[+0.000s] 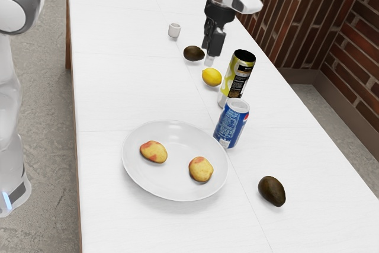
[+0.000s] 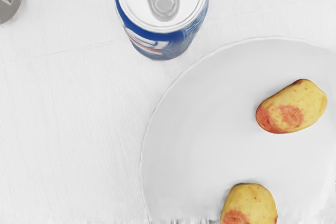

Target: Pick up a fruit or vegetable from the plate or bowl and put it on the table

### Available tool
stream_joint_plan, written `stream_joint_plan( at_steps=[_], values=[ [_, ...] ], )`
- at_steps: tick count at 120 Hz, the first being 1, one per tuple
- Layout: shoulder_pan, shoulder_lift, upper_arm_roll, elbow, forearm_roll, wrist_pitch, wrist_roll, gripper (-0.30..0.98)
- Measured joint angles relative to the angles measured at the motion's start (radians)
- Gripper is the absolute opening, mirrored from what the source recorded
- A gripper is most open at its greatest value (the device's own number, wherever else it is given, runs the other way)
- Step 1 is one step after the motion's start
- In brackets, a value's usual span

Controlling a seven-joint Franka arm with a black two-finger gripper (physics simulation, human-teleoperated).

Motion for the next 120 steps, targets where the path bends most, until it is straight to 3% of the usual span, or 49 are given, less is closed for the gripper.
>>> stream_joint_plan(
  at_steps=[20, 55, 77, 96, 120],
  values=[
    [-0.016, -0.15, -0.079, -0.26, 0.049, 0.119, 0.088, 0.68],
    [-0.001, -0.154, -0.113, -0.477, -0.015, 0.309, 0.241, 0.69],
    [-0.091, -0.177, -0.127, -0.557, -0.036, 0.412, 0.316, 0.69],
    [-0.073, -0.325, -0.124, -0.75, -0.043, 0.459, 0.367, 0.69],
    [-0.055, -0.389, -0.126, -0.902, -0.052, 0.512, 0.417, 0.69]
  ],
)
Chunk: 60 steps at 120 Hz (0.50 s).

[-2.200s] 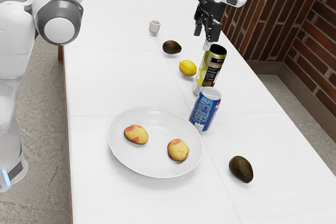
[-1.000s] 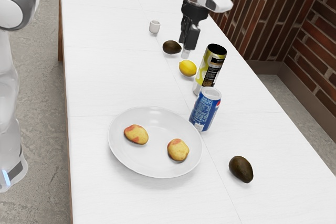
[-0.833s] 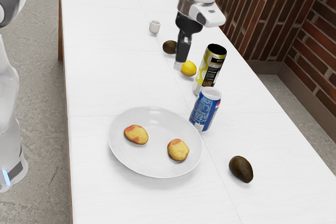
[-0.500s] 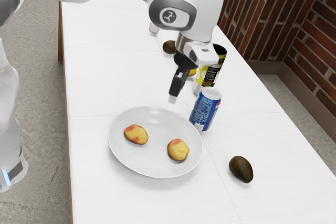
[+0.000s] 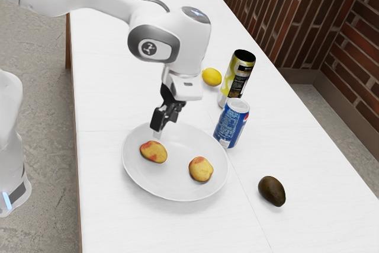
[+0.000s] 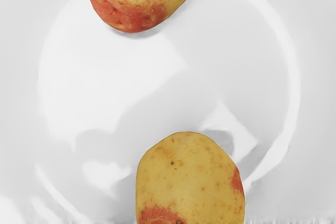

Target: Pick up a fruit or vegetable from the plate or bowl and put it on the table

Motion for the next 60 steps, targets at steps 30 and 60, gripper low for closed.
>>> stream_joint_plan(
  at_steps=[30, 60],
  values=[
    [0.001, -0.025, -0.006, -0.106, -0.012, 0.065, 0.042, 0.69],
    [0.001, -0.023, -0.028, -0.156, -0.019, 0.114, 0.066, 0.69]
  ],
)
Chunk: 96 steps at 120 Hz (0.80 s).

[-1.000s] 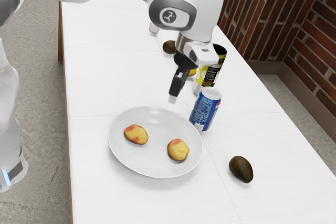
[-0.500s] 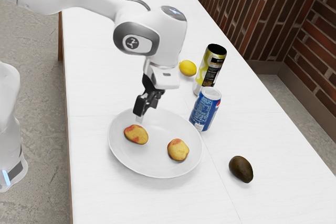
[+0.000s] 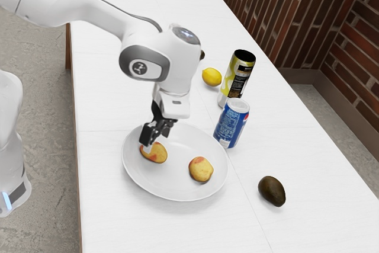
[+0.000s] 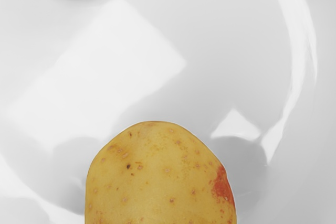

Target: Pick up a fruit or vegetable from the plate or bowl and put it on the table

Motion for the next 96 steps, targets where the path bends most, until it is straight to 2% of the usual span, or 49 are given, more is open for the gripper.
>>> stream_joint_plan(
  at_steps=[96],
  values=[
    [0.001, 0.011, -0.014, -0.07, -0.003, 0.086, 0.021, 0.69]
  ],
)
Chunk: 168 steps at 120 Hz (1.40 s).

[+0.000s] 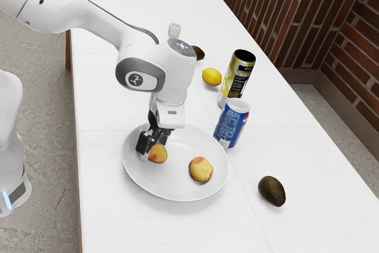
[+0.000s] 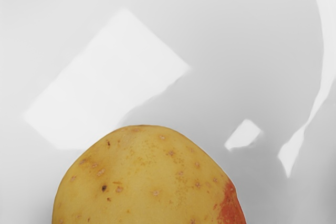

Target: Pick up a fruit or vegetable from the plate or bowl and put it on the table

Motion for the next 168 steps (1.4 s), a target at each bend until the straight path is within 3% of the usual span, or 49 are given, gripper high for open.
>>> stream_joint_plan(
  at_steps=[28, 50, 59, 113, 120, 138, 156, 168],
  values=[
    [0.0, 0.007, 0.0, -0.002, 0.0, 0.007, 0.001, 0.68],
    [0.0, 0.007, 0.0, -0.002, 0.0, 0.01, 0.0, 0.38],
    [0.0, 0.008, 0.0, -0.005, 0.003, 0.011, -0.004, 0.32],
    [-0.002, -0.009, -0.009, 0.092, 0.011, -0.056, -0.031, 0.32],
    [-0.003, -0.012, 0.07, 0.127, 0.016, -0.076, -0.029, 0.31],
    [-0.001, -0.007, 0.387, 0.221, 0.087, -0.133, -0.005, 0.32],
    [-0.002, -0.002, 0.444, 0.23, 0.129, -0.159, 0.021, 0.34],
    [-0.002, 0.004, 0.473, 0.23, 0.136, -0.174, 0.037, 0.51]
  ],
)
